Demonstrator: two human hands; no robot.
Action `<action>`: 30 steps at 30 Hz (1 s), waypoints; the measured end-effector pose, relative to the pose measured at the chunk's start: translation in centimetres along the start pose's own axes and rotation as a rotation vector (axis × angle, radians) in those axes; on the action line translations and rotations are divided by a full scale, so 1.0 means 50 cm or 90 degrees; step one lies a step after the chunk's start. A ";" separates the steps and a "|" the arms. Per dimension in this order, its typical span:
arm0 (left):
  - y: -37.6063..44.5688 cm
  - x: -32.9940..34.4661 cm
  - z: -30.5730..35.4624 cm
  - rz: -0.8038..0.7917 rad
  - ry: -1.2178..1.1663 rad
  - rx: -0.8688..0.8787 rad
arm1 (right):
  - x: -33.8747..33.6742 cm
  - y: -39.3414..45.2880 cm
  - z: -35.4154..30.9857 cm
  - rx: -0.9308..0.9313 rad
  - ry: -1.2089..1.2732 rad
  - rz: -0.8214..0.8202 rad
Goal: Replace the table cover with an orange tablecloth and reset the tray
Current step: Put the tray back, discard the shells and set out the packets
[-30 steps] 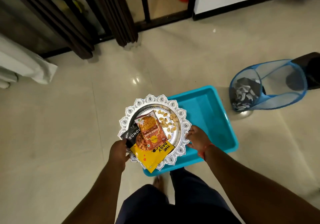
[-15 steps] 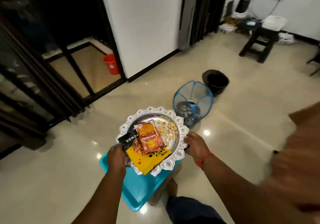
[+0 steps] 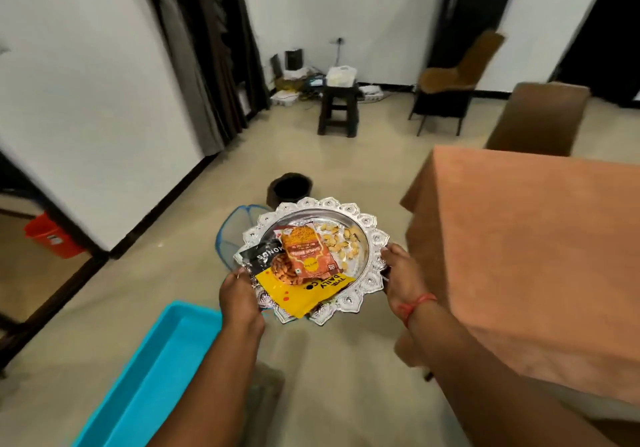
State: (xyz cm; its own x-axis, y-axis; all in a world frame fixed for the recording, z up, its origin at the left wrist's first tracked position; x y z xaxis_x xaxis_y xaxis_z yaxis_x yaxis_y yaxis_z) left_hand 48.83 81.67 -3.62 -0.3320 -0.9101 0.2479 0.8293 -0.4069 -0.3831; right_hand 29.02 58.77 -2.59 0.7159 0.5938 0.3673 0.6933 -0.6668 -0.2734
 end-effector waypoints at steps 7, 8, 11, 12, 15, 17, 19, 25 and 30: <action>0.020 0.498 -0.092 -0.123 0.007 0.017 | -0.408 0.004 -0.217 -0.125 0.086 0.155; 0.006 0.579 -0.108 -0.147 0.017 0.019 | -0.476 -0.005 -0.246 -0.142 0.094 0.177; -0.028 0.780 -0.156 -0.232 0.010 0.016 | -0.641 -0.038 -0.327 -0.182 0.101 0.254; -0.042 0.831 -0.168 -0.251 0.017 0.008 | -0.682 -0.048 -0.347 -0.190 0.101 0.271; -0.078 0.981 -0.221 -0.329 0.049 -0.031 | -0.814 -0.078 -0.392 -0.217 0.106 0.334; -0.093 1.051 -0.249 -0.375 0.076 -0.067 | -0.878 -0.094 -0.404 -0.225 0.124 0.374; -0.097 1.120 -0.277 -0.423 0.094 -0.100 | -0.935 -0.107 -0.411 -0.232 0.132 0.406; -0.108 1.278 -0.354 -0.555 0.150 -0.186 | -1.047 -0.146 -0.408 -0.261 0.173 0.515; -0.114 1.381 -0.406 -0.643 0.215 -0.233 | -1.133 -0.164 -0.399 -0.263 0.187 0.582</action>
State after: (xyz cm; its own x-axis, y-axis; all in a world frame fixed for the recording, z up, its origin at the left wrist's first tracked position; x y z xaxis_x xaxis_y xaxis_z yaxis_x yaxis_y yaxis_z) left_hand 12.05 19.55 -2.36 -0.9274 -0.1026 0.3597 -0.0517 -0.9173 -0.3949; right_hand -18.86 21.61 -3.42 0.8671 -0.3099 0.3900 -0.2240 -0.9418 -0.2506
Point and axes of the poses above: each hand's wrist, its own y-axis towards the middle knuckle, its own x-axis out of the palm, z = x × y, the point moved 7 cm from there along y, towards the middle knuckle, and after that the axes turned 12 degrees about -z, right-handed, at the moved point
